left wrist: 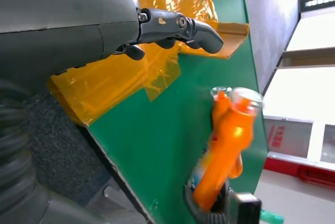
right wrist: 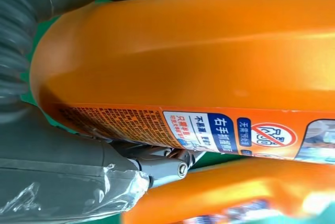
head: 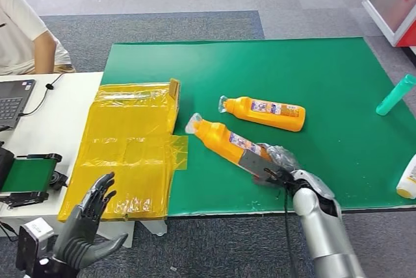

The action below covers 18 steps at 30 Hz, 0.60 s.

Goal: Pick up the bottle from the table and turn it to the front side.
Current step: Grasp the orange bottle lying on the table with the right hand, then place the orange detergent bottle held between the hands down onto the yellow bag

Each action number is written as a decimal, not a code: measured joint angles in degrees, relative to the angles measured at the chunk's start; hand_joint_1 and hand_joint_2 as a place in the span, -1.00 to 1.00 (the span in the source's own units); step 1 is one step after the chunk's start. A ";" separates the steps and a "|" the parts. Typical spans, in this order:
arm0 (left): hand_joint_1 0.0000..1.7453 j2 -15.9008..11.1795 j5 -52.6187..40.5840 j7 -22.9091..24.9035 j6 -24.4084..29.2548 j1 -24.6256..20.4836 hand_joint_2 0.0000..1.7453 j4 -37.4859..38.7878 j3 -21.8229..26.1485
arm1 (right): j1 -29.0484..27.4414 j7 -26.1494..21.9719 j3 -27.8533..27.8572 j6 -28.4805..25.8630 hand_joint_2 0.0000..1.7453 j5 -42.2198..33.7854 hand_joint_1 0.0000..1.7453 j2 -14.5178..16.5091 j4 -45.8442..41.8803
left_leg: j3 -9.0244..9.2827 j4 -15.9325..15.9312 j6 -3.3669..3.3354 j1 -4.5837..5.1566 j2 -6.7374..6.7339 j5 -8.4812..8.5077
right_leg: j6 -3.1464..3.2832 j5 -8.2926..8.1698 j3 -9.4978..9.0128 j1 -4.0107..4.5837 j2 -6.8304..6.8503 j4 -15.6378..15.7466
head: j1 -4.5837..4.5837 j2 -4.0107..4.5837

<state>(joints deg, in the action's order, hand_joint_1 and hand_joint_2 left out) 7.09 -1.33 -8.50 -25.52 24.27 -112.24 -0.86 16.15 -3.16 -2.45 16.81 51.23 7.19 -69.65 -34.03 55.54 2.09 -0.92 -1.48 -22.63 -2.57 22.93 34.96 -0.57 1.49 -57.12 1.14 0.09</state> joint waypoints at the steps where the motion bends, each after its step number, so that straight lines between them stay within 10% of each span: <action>1: -1.00 0.18 0.14 0.16 0.34 -0.35 1.00 0.00 -0.01 | -1.09 -0.37 -0.09 0.02 1.00 -3.39 1.00 0.79 -1.41 | 0.00 0.00 0.00 0.00 0.00 0.00 | 0.01 0.01 0.00 0.01 0.00 0.00 | 0.01 0.01; 10: -1.00 2.87 6.03 2.32 2.86 -4.74 1.00 0.00 -0.54 | -8.75 -1.66 -5.17 -0.26 1.00 -24.80 1.00 5.20 -10.75 | -0.03 0.00 -0.01 0.00 0.00 -0.03 | 0.01 0.03 0.01 0.00 0.01 0.00 | 0.01 0.00; 18: -1.00 3.98 12.65 3.50 6.53 -7.96 1.00 0.09 -4.30 | -13.15 -3.82 -11.78 -3.08 1.00 -28.89 1.00 6.08 -13.95 | -0.03 0.00 0.00 0.00 0.00 -0.02 | 0.01 0.02 0.02 0.00 0.00 0.00 | 0.00 0.00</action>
<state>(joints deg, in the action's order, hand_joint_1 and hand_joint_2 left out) 11.08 11.32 -5.00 -18.99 16.30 -112.14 -5.15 3.00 -6.98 -14.23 13.74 22.34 13.27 -83.60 -34.05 55.54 2.09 -0.92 -1.47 -22.65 -2.56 22.95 34.98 -0.57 1.49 -57.13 1.14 0.09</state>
